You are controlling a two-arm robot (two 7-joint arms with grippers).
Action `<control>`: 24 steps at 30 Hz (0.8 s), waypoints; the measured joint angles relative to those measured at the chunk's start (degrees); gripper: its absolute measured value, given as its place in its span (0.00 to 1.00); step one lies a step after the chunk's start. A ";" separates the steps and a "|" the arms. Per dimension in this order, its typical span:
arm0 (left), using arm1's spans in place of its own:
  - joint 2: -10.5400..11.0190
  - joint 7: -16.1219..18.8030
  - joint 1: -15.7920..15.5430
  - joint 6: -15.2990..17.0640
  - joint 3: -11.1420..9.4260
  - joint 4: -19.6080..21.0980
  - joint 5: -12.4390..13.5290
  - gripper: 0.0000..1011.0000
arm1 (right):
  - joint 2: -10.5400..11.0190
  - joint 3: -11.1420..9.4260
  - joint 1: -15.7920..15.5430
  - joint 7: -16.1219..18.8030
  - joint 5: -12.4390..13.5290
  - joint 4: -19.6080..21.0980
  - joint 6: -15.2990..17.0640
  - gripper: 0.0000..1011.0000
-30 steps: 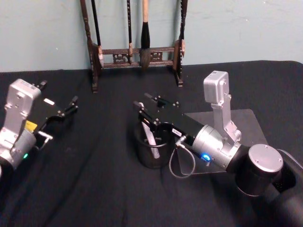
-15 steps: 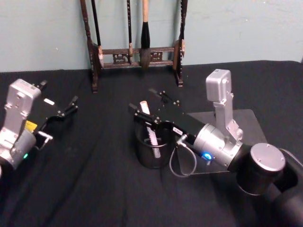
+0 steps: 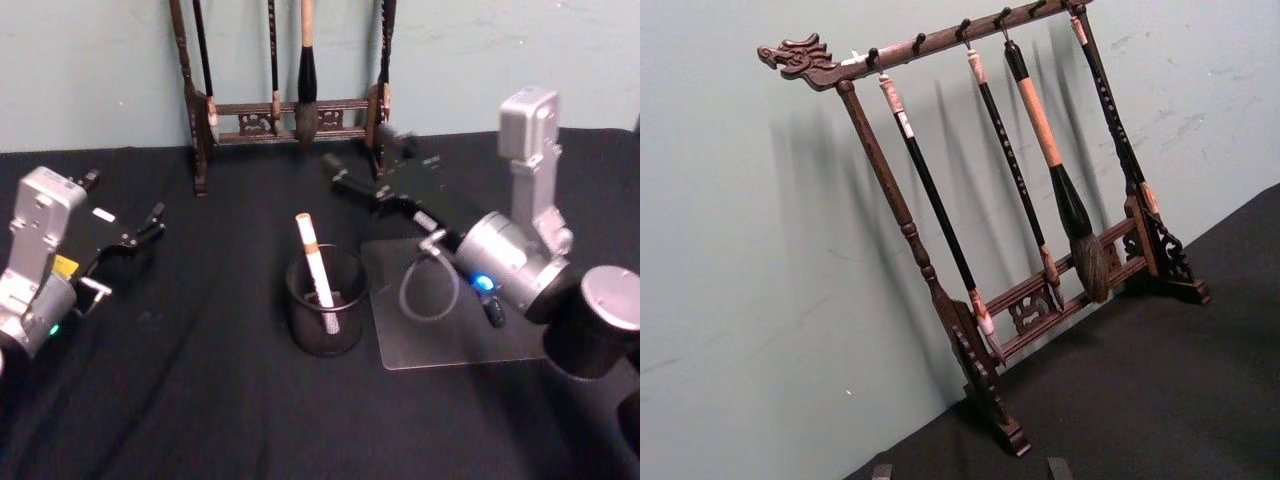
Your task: Pick up the water-based marker from the table and place it into the pen holder.
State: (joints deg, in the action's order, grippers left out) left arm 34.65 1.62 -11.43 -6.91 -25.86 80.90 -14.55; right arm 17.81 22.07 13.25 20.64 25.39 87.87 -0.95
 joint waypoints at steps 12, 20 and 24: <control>0.00 0.00 0.00 0.00 0.00 0.00 0.00 0.99 | 3.44 -6.00 -0.88 -11.17 -6.20 2.36 12.04 0.99; 0.00 0.00 0.00 0.00 0.00 0.00 0.00 0.99 | 3.24 -6.07 0.23 -14.26 -7.71 1.93 25.51 0.99; 0.00 0.00 0.00 0.00 0.00 0.00 0.00 0.99 | 2.99 -5.11 0.97 -14.60 -9.14 0.82 29.43 0.99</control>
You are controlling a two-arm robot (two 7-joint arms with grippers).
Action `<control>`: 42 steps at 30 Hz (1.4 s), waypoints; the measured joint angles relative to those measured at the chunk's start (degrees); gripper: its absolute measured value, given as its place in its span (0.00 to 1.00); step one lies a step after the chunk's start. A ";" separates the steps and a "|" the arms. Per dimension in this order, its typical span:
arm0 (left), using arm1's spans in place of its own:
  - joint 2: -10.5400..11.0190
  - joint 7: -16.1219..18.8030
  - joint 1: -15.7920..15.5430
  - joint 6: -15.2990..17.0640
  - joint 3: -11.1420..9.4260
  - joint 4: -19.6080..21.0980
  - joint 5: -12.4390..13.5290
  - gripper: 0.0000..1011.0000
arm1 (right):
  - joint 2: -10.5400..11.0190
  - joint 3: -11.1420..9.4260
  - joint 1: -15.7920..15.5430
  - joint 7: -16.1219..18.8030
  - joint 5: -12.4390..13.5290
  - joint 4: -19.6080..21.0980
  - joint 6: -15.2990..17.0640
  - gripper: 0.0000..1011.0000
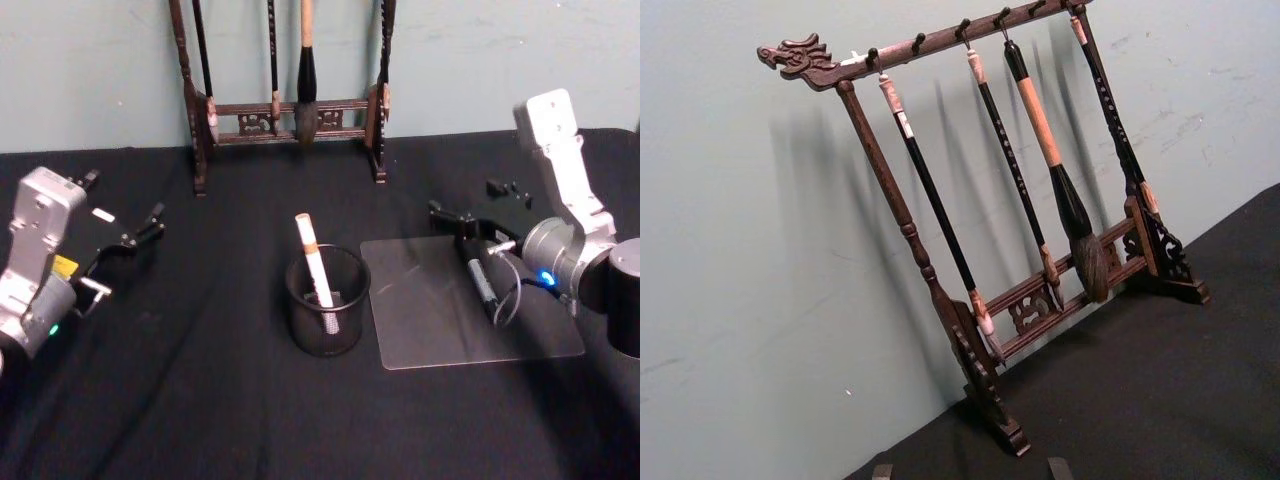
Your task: Pick up the water-based marker from the table and place it into the pen holder.
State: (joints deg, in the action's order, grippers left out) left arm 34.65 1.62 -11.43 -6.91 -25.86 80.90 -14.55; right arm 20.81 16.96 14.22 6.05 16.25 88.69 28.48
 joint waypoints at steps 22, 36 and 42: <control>0.00 0.00 0.00 0.00 0.00 0.00 0.00 0.99 | -0.82 -0.24 -0.05 1.46 -2.94 -3.20 5.14 0.99; 0.00 0.00 0.00 0.00 0.00 0.00 0.00 0.99 | -2.44 -1.63 0.32 2.42 -4.00 -5.73 6.96 0.99; 0.00 0.00 0.00 0.00 0.00 0.00 0.00 0.99 | -3.09 -2.11 0.58 2.84 -4.54 -6.53 7.08 0.99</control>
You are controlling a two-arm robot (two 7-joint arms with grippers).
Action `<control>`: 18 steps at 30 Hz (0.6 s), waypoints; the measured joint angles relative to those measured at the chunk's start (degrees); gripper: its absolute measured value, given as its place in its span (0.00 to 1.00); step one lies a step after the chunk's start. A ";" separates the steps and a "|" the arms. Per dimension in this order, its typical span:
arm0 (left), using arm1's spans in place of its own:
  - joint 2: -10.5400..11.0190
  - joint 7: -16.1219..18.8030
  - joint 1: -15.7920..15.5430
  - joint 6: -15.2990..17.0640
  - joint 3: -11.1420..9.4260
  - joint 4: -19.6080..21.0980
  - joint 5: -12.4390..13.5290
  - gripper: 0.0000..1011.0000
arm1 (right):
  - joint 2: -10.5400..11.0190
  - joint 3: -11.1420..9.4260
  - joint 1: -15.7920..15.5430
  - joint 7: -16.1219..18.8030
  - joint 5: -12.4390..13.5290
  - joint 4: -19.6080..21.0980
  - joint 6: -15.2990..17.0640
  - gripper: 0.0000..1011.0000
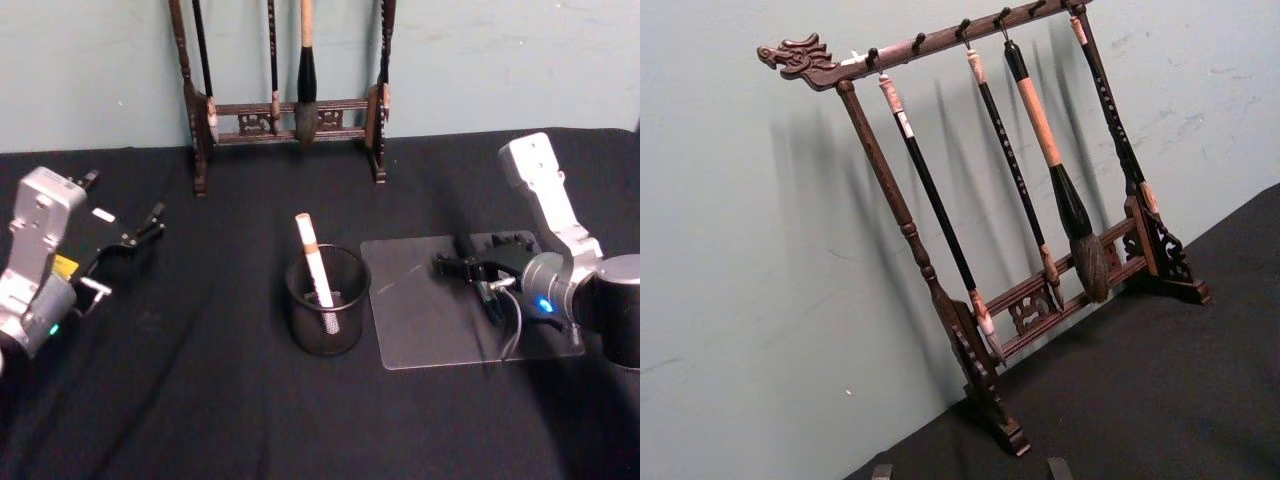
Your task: Pick up the water-based marker from the table and place it into the pen holder.
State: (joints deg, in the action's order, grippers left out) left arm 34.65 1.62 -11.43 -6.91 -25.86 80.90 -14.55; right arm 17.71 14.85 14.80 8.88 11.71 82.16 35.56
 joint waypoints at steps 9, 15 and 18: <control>0.00 0.00 0.00 0.00 0.00 0.00 0.00 0.99 | -0.67 -0.46 0.07 0.69 -0.97 -0.47 0.11 0.99; 0.00 0.00 0.00 0.00 0.00 0.00 0.00 0.99 | -0.86 -0.63 0.05 1.18 -1.98 -0.59 -0.03 0.99; 0.00 0.00 0.00 0.00 0.00 0.00 0.00 0.99 | -0.86 -0.61 0.04 1.20 -2.05 -0.60 -0.08 0.99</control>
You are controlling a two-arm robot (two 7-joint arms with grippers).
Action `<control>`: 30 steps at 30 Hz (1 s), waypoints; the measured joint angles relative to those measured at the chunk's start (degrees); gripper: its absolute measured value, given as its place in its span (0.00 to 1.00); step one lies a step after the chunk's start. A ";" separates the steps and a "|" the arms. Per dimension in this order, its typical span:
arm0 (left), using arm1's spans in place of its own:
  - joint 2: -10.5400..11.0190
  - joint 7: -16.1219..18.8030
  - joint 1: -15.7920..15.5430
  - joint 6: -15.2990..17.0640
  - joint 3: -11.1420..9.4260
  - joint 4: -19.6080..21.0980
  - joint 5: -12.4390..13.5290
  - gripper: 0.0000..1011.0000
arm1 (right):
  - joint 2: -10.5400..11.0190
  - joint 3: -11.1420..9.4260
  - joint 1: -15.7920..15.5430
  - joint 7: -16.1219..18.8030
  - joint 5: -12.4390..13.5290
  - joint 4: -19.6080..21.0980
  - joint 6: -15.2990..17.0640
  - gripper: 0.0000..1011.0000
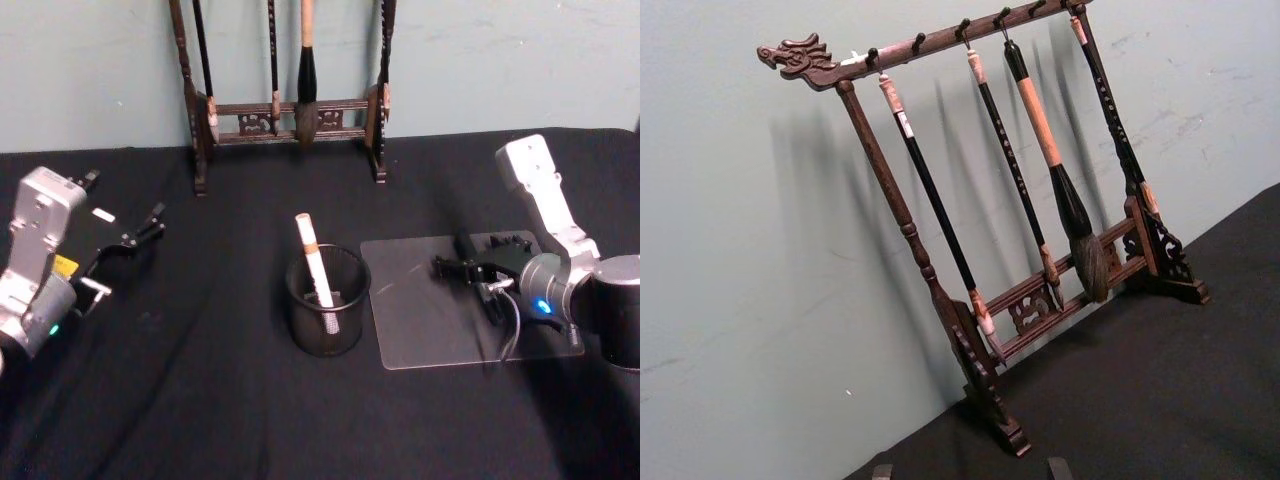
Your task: Pick up the water-based marker from the table and place it into the pen holder.
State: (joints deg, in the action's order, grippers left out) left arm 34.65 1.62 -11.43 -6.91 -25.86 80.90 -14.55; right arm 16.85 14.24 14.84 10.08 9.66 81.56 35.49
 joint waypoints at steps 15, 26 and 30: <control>0.00 0.00 0.00 0.00 0.00 0.00 0.00 0.99 | 0.04 0.04 -0.02 -0.07 0.22 0.00 -0.01 0.99; 0.00 0.00 0.00 0.00 0.00 0.00 0.00 0.99 | 0.04 0.04 -0.02 -0.15 0.33 0.04 -0.02 0.78; 0.00 0.00 0.00 0.00 0.00 0.00 0.00 0.99 | 0.04 0.04 -0.02 -0.17 0.36 0.06 -0.01 0.64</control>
State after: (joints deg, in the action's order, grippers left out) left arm 34.64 1.62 -11.43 -6.91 -25.86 80.90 -14.55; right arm 16.89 14.28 14.82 9.91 10.01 81.62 35.47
